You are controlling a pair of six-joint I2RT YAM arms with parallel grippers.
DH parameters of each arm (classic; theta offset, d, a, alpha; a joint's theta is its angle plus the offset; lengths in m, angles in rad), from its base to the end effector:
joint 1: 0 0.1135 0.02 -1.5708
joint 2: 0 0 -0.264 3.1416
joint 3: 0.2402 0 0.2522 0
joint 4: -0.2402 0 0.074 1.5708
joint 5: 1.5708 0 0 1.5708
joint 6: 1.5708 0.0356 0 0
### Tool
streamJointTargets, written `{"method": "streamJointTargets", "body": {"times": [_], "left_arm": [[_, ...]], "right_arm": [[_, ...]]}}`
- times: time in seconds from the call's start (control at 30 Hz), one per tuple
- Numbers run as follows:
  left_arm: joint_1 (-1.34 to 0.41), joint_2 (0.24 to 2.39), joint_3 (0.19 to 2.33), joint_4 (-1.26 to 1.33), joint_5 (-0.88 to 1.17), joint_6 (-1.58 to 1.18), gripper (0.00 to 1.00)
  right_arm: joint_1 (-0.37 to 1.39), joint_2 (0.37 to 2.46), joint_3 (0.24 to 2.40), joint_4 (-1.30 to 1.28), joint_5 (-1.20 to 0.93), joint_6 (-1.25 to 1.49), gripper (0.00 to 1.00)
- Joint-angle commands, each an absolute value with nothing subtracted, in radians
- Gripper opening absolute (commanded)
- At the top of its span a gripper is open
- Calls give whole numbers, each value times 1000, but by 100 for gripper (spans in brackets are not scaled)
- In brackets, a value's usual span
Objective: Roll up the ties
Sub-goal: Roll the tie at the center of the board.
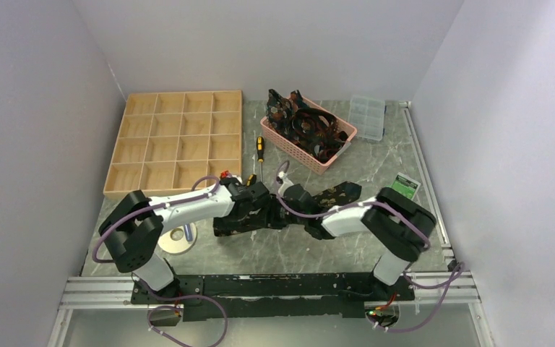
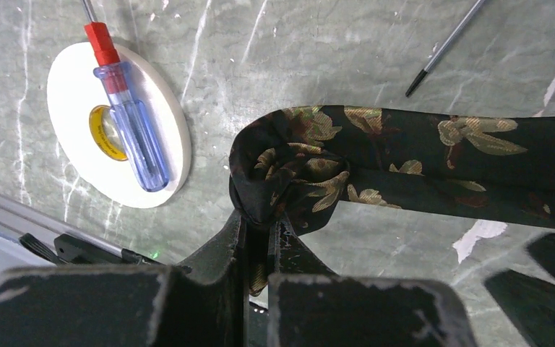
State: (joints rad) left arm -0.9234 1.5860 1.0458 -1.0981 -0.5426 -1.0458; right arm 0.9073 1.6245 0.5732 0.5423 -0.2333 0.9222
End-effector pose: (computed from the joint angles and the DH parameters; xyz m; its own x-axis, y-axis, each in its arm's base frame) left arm 0.1702 -0.1946 0.1987 -0.9109 -0.0240 -0.4120 -0.1678 0.9336 0.3166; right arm 0.1800 0.2436 0.1413 -0.8912 0.1189 -0.4377 -0.2989 0.5718 0.7640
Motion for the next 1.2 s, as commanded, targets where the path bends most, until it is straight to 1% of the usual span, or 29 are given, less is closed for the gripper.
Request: {"method": "streamJointTargets", "body": {"times": [0.0, 0.17, 0.47, 0.7, 0.97, 1.17], "left_arm": [[-919, 1566, 1018, -1047, -538, -1076, 3], [-919, 1576, 1015, -1048, -557, -1080, 3], [-918, 1553, 1009, -1008, -543, -1052, 3], [-919, 1539, 995, -1000, -539, -1054, 3], [-920, 1499, 989, -987, -524, -1041, 3], [-920, 1387, 913, -831, -459, -923, 3]], "right_arm": [[913, 1745, 657, 747, -339, 1076, 31], [927, 1839, 753, 717, -363, 1096, 19], [958, 1998, 864, 740, -405, 1143, 11], [983, 2068, 907, 726, -397, 1159, 10], [994, 2141, 943, 816, -441, 1206, 10], [980, 2216, 928, 987, -562, 1294, 10]]}}
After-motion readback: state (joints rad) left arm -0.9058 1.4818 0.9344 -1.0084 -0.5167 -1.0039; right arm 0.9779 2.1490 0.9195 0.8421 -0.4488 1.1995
